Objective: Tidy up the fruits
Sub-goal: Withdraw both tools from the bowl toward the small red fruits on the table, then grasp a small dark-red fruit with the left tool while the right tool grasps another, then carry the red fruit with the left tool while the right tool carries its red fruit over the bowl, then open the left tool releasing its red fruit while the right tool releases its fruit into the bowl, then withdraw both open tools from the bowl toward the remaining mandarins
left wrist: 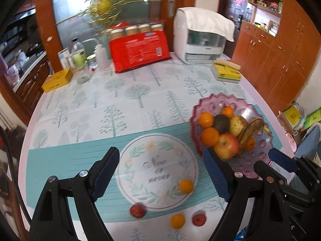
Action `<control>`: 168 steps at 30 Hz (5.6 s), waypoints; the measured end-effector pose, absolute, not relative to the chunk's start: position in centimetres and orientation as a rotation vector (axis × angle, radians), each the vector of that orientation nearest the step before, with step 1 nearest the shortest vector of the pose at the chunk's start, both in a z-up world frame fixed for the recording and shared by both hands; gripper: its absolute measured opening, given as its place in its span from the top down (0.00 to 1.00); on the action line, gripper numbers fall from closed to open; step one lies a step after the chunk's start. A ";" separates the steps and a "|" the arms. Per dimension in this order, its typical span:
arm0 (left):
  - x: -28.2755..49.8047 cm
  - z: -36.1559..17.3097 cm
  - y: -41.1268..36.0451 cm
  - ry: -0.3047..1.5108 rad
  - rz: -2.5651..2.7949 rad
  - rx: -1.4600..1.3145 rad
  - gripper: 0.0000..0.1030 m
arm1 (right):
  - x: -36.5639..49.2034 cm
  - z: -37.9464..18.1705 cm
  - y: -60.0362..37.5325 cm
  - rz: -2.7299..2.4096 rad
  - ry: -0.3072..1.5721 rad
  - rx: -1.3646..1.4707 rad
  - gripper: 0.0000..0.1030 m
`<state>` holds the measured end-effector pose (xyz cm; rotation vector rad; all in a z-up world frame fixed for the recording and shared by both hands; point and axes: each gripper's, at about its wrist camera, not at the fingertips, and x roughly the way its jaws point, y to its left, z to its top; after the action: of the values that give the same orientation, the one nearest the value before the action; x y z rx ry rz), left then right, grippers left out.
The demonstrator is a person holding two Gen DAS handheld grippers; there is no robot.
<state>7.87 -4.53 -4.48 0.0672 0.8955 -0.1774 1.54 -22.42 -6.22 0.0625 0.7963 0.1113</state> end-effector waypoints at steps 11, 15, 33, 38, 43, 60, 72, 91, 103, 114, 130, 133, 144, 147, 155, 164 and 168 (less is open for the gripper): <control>6.3 -9.9 1.3 1.004 -0.086 0.081 0.18 | 1.4 -9.8 -18.6 0.239 0.861 0.023 0.60; 5.7 -12.8 2.4 1.066 -0.080 0.100 0.18 | 1.2 -11.7 -17.9 0.299 0.906 0.014 0.60; 5.4 -21.0 2.5 1.211 -0.178 0.130 0.25 | -1.4 -20.9 -16.5 0.350 1.150 0.043 0.61; 5.6 -21.4 1.6 1.214 -0.226 0.120 0.40 | -1.4 -21.4 -16.3 0.367 1.145 0.051 0.68; 5.6 -21.9 0.5 1.219 -0.244 0.160 0.64 | -1.5 -21.3 -15.9 0.361 1.125 0.011 0.69; 4.9 -17.3 -2.3 1.156 -0.317 0.200 0.69 | -1.9 -17.3 -16.2 0.367 0.990 0.002 0.70; 5.1 -10.5 -8.6 1.025 -0.414 0.245 0.69 | -2.4 -10.4 -21.1 0.258 0.787 0.089 0.70; 10.2 -7.2 -15.4 0.982 -0.389 0.247 0.69 | 2.9 -6.3 -29.4 -0.019 0.699 0.174 0.69; 14.7 -11.0 -19.3 1.053 -0.328 0.286 0.69 | 8.1 -9.4 -33.0 -0.082 0.746 0.290 0.69; 16.8 -14.0 -21.3 1.117 -0.306 0.340 0.69 | 10.6 -12.0 -33.7 -0.072 0.796 0.293 0.69; 17.0 -14.8 -21.5 1.128 -0.303 0.377 0.54 | 11.4 -13.1 -33.5 -0.107 0.814 0.239 0.64; 16.6 -14.2 -21.4 1.100 -0.298 0.383 0.40 | 11.2 -12.8 -33.4 -0.115 0.803 0.238 0.57; 15.4 -12.4 -20.6 1.066 -0.292 0.376 0.27 | 10.1 -11.5 -33.2 -0.120 0.766 0.238 0.55; 15.1 -12.1 -20.3 1.061 -0.288 0.373 0.25 | 9.7 -11.3 -33.0 -0.119 0.759 0.239 0.55; 13.9 -11.3 -19.2 1.051 -0.284 0.362 0.25 | 8.6 -10.6 -32.5 -0.120 0.744 0.238 0.55; 12.3 -9.5 -17.3 1.017 -0.275 0.337 0.24 | 7.1 -9.3 -31.1 -0.119 0.721 0.228 0.55; 11.6 -8.9 -16.0 1.009 -0.263 0.321 0.24 | 6.4 -8.9 -30.2 -0.113 0.712 0.217 0.55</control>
<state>11.61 -15.96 -8.94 0.3207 1.0088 -0.2629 6.35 -30.20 -8.89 0.2167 0.7123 -0.1125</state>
